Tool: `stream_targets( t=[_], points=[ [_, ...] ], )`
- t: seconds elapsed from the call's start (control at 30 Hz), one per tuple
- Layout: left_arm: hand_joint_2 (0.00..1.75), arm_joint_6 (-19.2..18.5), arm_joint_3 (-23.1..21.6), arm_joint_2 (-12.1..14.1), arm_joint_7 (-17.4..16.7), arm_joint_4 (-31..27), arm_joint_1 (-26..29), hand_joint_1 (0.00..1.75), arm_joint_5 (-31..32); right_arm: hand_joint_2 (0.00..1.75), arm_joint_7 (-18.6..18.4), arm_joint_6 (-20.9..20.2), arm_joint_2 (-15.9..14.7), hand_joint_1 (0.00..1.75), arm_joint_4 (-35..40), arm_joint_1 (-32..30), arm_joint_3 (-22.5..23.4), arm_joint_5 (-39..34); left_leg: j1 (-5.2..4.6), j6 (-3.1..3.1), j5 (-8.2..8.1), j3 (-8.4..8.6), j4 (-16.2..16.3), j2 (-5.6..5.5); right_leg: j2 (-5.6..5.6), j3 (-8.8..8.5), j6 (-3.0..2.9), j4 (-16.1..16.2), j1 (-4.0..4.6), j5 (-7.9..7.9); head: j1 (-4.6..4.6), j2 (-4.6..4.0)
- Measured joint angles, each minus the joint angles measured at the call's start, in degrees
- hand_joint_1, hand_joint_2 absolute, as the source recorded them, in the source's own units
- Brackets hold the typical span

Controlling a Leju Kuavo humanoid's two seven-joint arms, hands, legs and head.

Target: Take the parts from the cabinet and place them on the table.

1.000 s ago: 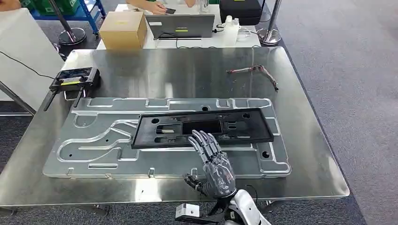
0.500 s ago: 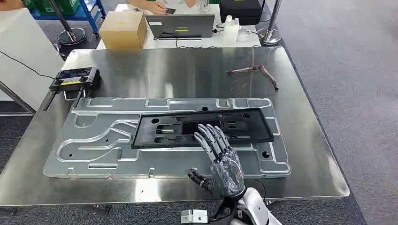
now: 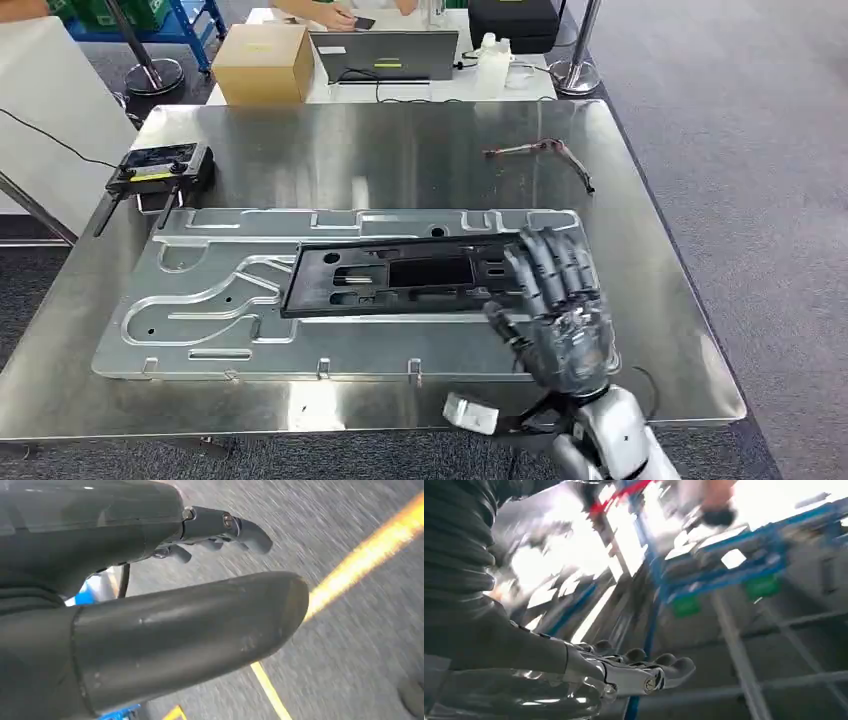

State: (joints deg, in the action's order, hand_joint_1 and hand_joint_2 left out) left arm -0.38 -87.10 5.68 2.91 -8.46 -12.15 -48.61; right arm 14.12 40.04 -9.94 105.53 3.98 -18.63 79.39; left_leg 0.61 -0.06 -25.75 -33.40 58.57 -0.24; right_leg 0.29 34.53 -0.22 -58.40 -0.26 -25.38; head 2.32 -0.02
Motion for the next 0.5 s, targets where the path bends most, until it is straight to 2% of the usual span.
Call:
stream_targets(
  t=[0.07, 0.17, 0.4, 0.5],
  points=[
    [0.00, -0.8, 0.0, 0.5, 1.1, 0.0, 0.8, 0.00, -0.4, 1.75, -1.8, 0.0, -0.1, 0.00, 2.2, -1.0, 7.2, 1.2, 0.00, 0.02, -0.02, 0.00, 0.0, 0.00, 0.00, 0.00, 0.01, 0.0, 0.00, 0.00, 0.00, 0.02],
    [0.00, -1.1, 0.0, 1.0, 1.1, 0.0, 1.8, 0.00, -0.8, 1.75, -1.8, 0.0, -0.5, 0.00, 4.3, -2.2, 16.8, 1.2, 0.00, 0.03, -0.06, -0.01, 0.0, 0.00, 0.00, 0.02, 0.02, 0.0, -0.01, -0.02, 0.00, 0.02],
    [0.00, -1.9, 0.0, 1.2, 1.2, 0.0, 2.5, 0.00, -1.3, 1.75, 0.6, 0.0, -1.2, 0.00, 7.0, -2.0, 33.9, -1.9, -0.01, 0.04, -0.07, -0.03, 0.0, -0.01, 0.00, 0.01, 0.03, 0.0, -0.02, -0.02, 0.00, 0.02],
    [0.00, -2.4, -0.1, 1.6, 2.4, 0.0, 2.8, 0.00, -1.3, 1.75, -1.3, -0.1, -3.3, 0.00, 6.1, -1.6, 40.1, -2.8, -0.01, 0.04, -0.07, -0.04, 0.0, -0.01, -0.01, 0.00, 0.04, 0.0, -0.02, -0.02, 0.00, 0.02]
  ],
)
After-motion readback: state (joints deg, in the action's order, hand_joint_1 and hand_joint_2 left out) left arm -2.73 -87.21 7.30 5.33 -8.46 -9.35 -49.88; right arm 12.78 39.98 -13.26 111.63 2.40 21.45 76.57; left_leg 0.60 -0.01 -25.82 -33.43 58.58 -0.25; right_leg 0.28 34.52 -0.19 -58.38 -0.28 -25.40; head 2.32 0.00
